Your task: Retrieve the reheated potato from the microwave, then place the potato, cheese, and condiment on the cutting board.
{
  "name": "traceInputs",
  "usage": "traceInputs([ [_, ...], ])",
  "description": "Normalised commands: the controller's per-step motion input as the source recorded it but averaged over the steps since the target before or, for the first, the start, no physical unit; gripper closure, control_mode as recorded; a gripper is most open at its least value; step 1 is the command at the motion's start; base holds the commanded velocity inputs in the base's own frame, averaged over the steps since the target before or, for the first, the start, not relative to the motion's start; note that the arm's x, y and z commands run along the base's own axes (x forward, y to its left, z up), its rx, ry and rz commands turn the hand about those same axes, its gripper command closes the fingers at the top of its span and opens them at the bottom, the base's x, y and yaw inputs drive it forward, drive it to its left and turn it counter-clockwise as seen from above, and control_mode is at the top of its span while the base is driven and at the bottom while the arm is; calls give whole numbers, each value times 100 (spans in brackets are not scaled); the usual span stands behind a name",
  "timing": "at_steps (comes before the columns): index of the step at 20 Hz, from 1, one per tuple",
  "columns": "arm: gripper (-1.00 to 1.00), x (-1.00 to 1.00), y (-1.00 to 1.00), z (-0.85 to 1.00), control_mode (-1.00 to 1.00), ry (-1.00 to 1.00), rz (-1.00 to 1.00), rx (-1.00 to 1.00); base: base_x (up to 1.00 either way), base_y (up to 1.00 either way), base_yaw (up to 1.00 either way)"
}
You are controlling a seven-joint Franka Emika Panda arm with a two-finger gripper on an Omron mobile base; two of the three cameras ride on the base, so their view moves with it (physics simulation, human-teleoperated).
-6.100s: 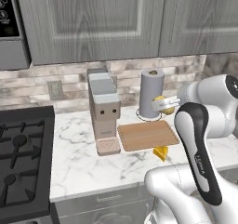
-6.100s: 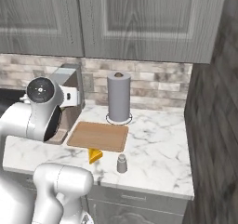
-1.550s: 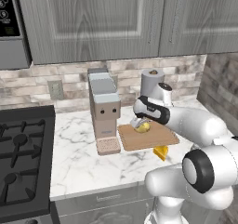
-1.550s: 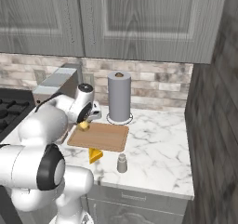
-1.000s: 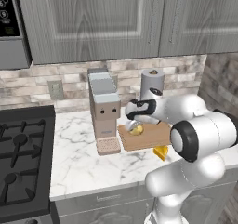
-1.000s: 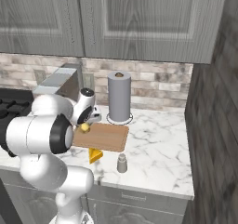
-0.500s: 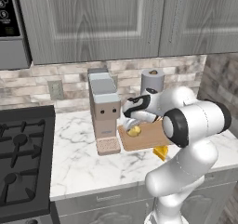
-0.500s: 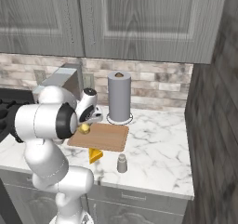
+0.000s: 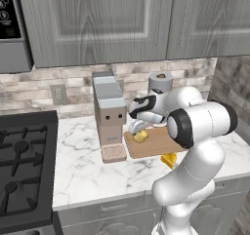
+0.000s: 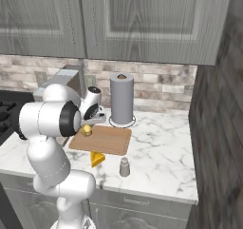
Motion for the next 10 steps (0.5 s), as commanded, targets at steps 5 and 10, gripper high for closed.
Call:
traceInputs([
  [5,-100,-15,0,-14,-100,1,0,0,0,0,0],
  [10,-100,-15,-2,0,-100,0,-1,0,0,0,0],
])
